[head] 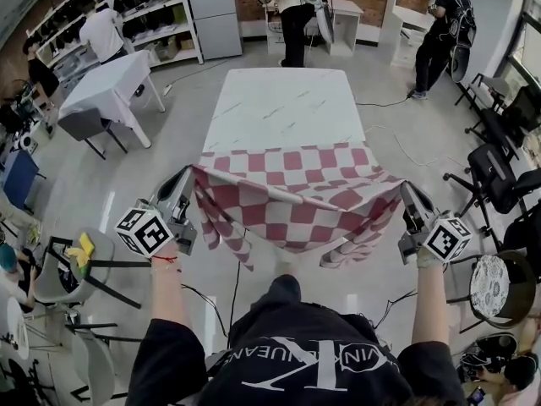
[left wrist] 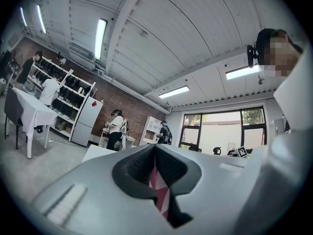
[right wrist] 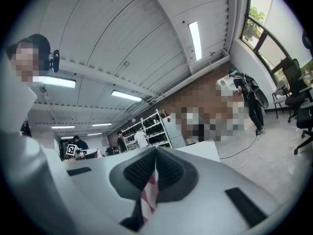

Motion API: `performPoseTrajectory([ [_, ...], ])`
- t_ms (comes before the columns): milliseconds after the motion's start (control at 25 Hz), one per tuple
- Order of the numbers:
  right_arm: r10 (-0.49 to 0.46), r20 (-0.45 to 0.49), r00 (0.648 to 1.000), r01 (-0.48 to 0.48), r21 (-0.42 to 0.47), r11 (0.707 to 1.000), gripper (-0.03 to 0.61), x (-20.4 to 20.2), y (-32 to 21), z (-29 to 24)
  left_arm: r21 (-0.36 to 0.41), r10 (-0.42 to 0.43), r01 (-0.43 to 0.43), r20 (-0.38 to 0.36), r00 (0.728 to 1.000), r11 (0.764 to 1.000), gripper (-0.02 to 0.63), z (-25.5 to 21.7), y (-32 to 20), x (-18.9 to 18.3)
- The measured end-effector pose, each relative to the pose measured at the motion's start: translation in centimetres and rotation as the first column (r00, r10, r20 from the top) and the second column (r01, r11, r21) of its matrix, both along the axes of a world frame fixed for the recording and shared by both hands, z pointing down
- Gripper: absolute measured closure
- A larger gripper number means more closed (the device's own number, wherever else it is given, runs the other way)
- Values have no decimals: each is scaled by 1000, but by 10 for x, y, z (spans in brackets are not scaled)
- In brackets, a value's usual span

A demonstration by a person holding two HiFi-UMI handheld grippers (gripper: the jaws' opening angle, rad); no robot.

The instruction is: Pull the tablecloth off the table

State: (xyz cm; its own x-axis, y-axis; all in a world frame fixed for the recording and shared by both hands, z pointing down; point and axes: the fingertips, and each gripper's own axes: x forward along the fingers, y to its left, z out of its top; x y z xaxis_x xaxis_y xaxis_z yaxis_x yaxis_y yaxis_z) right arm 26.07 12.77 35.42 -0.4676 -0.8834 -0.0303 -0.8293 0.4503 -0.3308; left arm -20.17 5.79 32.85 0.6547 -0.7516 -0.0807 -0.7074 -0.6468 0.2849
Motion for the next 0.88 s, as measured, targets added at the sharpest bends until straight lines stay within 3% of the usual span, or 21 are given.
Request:
performPoseTrajectory([
  [440, -6, 61, 998, -2, 129, 992, 569, 6, 12, -76, 102, -4, 2, 15, 1000, 995, 603, -69, 9, 3],
  [720, 19, 61, 998, -30, 172, 985, 569, 17, 14, -100, 130, 0, 6, -41, 999, 991, 603, -87, 6, 3],
  [880, 46, 84, 995, -60, 181, 982, 569, 31, 14, -106, 121, 7, -3, -31, 1000, 993, 603, -83, 2, 17],
])
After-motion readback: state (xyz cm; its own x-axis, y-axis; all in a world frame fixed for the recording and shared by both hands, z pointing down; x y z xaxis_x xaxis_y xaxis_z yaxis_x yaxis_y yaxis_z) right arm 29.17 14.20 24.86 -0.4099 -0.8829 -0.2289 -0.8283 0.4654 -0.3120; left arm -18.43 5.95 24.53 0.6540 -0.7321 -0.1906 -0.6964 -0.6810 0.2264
